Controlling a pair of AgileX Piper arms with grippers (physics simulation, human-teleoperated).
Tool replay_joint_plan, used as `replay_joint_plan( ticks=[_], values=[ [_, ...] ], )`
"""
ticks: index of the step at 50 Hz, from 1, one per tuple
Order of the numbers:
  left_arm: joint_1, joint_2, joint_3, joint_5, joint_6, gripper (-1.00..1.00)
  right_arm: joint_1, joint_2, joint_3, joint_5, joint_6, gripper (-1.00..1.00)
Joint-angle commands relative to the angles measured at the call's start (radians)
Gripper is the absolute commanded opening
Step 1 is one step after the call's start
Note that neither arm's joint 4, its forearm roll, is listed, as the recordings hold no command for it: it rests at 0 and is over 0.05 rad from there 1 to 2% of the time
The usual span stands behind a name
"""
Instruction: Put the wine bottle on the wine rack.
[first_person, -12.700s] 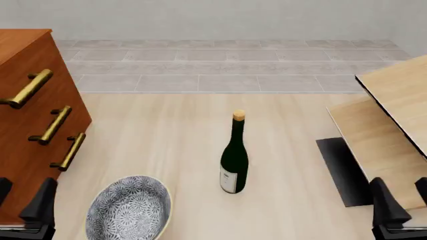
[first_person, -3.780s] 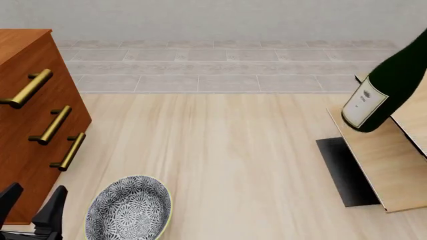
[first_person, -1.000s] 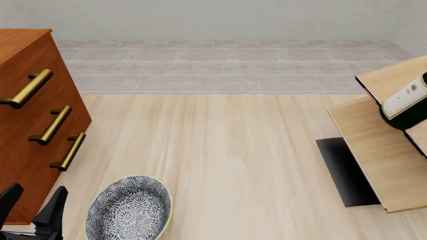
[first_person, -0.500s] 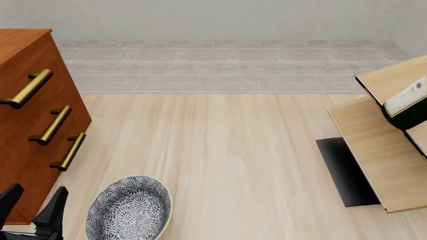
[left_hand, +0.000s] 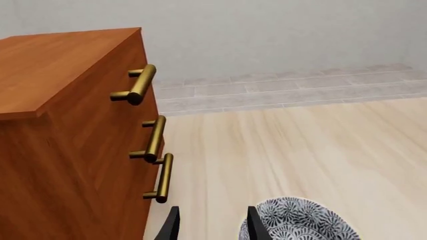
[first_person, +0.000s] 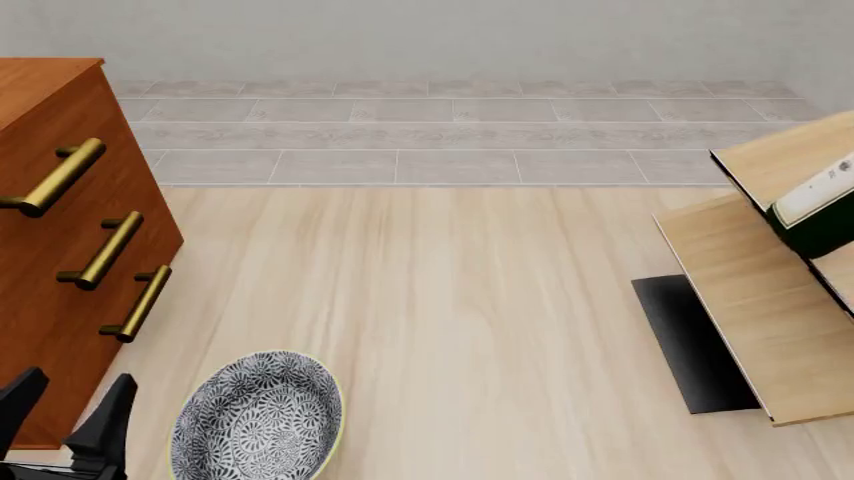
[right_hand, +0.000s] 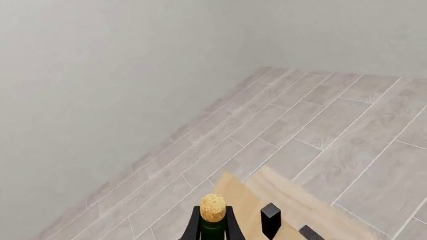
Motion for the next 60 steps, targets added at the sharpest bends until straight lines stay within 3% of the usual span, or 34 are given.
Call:
replay_joint_plan(
  ticks=[1, 32, 60],
  values=[
    [-0.002, 0.000, 0.000, 0.002, -0.001, 1.00, -0.019, 0.061, -0.013, 0.015, -0.003, -1.00],
    [0.004, 0.000, 0.000, -0.006, -0.002, 1.00, -0.101, 0.150, -0.030, -0.010, -0.027, -1.00],
    [0.007, 0.000, 0.000, 0.001, 0.004, 1.00, -0.124, 0.232, -0.027, -0.048, -0.038, -1.00]
  ],
)
